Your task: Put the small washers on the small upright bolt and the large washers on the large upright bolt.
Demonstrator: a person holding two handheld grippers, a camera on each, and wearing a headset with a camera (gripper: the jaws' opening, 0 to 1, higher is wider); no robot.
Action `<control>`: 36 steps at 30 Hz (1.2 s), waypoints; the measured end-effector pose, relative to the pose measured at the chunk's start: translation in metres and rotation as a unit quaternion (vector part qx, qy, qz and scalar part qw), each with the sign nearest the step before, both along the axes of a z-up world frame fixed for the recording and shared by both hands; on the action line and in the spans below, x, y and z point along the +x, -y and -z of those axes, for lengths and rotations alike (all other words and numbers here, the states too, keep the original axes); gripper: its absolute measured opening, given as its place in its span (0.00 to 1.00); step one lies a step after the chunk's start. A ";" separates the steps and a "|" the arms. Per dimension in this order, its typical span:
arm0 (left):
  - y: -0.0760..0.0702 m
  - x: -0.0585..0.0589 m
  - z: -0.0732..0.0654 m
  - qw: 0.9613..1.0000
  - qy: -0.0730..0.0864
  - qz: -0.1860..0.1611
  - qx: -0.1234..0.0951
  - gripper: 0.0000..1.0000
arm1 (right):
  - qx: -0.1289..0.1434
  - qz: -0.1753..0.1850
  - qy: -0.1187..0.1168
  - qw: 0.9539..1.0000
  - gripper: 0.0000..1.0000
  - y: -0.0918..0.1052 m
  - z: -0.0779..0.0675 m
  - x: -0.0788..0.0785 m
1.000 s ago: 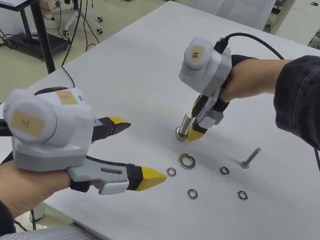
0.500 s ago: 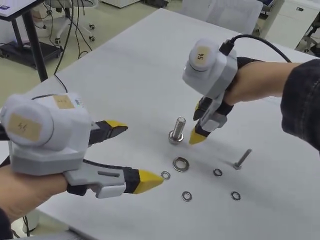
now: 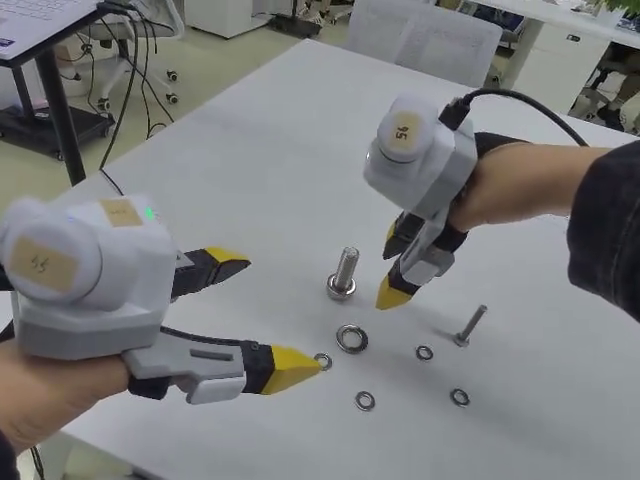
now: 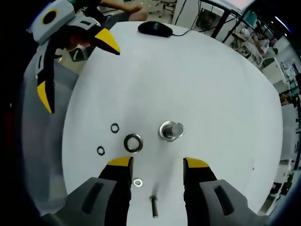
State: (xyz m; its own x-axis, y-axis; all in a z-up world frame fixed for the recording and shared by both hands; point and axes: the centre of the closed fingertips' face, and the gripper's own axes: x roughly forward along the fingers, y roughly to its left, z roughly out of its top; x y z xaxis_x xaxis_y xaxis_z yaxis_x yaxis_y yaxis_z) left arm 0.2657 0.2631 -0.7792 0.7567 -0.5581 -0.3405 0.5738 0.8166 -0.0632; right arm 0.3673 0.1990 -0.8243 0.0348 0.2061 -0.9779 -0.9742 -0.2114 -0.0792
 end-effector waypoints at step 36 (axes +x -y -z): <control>0.001 -0.012 -0.009 1.000 0.006 0.003 0.008 0.75 | -0.004 0.008 -0.034 0.999 0.40 -0.005 0.043 -0.041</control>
State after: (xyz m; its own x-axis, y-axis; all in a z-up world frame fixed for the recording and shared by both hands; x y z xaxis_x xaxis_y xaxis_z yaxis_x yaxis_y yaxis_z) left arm 0.2537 0.2624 -0.7706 0.7578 -0.5568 -0.3401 0.5791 0.8141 -0.0424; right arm 0.3259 0.2041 -0.8677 -0.0293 0.1974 -0.9799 -0.9805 -0.1963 -0.0102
